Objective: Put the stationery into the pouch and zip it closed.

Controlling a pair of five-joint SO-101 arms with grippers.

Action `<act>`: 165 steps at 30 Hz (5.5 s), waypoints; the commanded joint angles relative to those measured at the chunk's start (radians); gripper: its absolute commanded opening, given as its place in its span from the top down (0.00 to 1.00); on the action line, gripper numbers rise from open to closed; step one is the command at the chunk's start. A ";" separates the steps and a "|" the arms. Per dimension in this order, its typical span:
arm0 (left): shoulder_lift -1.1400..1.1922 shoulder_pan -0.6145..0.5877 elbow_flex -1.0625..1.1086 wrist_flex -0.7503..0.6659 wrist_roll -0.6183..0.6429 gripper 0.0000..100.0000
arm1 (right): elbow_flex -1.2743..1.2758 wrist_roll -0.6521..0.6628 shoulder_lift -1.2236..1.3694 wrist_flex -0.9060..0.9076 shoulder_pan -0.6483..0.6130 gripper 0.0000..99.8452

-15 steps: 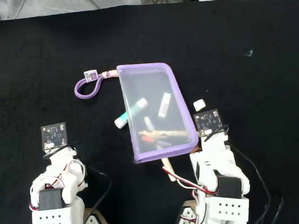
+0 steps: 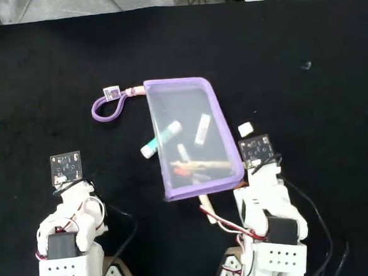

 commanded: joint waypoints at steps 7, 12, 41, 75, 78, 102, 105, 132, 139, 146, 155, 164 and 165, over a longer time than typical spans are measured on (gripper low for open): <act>-0.006 -0.012 0.019 -0.011 0.002 0.97 | 0.004 -0.003 -0.088 0.008 0.014 0.98; -0.006 -0.012 0.019 -0.011 0.002 0.97 | 0.004 -0.003 -0.088 0.008 0.014 0.98; -0.006 -0.005 0.019 -0.011 0.005 0.97 | 0.004 -0.009 -0.088 0.008 0.009 0.98; -0.003 0.025 -0.306 -0.201 0.043 0.75 | 0.004 -0.006 -0.088 0.008 0.069 0.97; 0.037 0.027 -0.323 -0.210 0.057 0.75 | 0.004 -0.005 -0.088 0.008 0.069 0.97; 1.438 0.263 -1.132 -0.212 0.566 0.75 | 0.004 -0.003 -0.088 0.008 0.071 0.98; 1.587 0.274 -1.245 -0.212 0.686 0.75 | 0.004 -0.003 -0.088 0.008 0.071 0.98; 2.010 0.271 -1.727 -0.212 0.786 0.75 | 0.004 -0.003 -0.087 0.008 0.071 0.97; 2.044 0.142 -1.716 -0.232 0.787 0.75 | 0.004 -0.008 -0.087 -0.071 0.075 0.97; 2.142 0.070 -1.718 -0.287 0.789 0.75 | -0.002 -0.009 -0.087 -0.212 0.068 0.79; 2.148 0.056 -1.727 -0.290 0.787 0.75 | -0.114 0.137 -0.087 -0.143 0.058 0.75; 2.156 0.012 -1.718 -0.358 0.787 0.75 | -0.176 0.463 -0.087 -0.011 -0.147 0.75; 2.156 0.004 -1.718 -0.365 0.787 0.75 | -0.176 0.480 -0.087 -0.003 -0.180 0.75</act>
